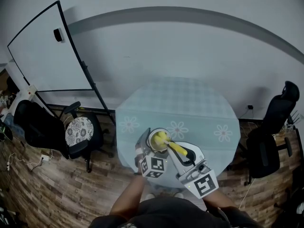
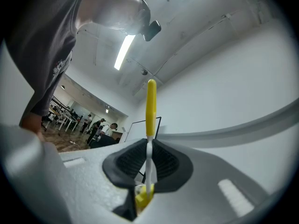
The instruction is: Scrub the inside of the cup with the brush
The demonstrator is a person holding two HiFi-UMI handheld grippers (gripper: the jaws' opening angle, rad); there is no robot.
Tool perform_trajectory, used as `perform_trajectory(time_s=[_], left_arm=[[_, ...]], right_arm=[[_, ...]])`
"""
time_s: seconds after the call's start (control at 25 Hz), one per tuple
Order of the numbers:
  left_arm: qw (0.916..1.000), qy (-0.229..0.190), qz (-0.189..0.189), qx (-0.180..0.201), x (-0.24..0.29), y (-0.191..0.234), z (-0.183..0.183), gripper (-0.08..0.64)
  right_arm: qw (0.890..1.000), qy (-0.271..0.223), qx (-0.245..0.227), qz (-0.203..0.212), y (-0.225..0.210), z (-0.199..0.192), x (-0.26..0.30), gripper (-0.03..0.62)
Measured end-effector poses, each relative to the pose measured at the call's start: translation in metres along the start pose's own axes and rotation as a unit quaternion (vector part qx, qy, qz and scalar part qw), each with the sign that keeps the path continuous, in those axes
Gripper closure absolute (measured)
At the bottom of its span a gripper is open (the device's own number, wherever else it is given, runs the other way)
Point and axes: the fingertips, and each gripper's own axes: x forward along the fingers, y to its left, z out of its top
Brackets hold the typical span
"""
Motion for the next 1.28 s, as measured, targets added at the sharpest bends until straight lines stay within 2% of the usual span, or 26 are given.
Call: perform_trajectory(time_s=[0.2,0.36,0.64,0.88,1.12,1.28], left_arm=[[1.0,0.007,0.005,-0.001,0.001,0.004,-0.004,-0.008],[0.9999,0.013,0.001,-0.006,-0.001,0.003,-0.009,-0.008],[0.9989,0.024,-0.002,-0.041,-0.002,0.007,-0.022,-0.008],[0.9952,0.027,-0.007,-0.094,-0.004,0.013,-0.027,-0.008],[0.9902,0.008,-0.018,-0.138,-0.005,0.01,-0.024,-0.008],[0.9875,0.012,-0.023,-0.155,-0.004,0.012,-0.025,-0.008]], right_arm=[[1.0,-0.006,0.013,0.001,-0.001,0.001,-0.005,0.554],[0.999,-0.025,0.023,-0.001,-0.004,0.016,-0.015,0.554],[0.998,-0.052,0.0,-0.017,-0.01,0.043,-0.028,0.554],[0.996,-0.049,-0.029,-0.064,-0.033,0.046,-0.034,0.554],[0.99,-0.003,-0.043,-0.134,-0.069,0.013,-0.05,0.554],[0.986,0.023,-0.029,-0.164,-0.089,-0.012,-0.055,0.554]])
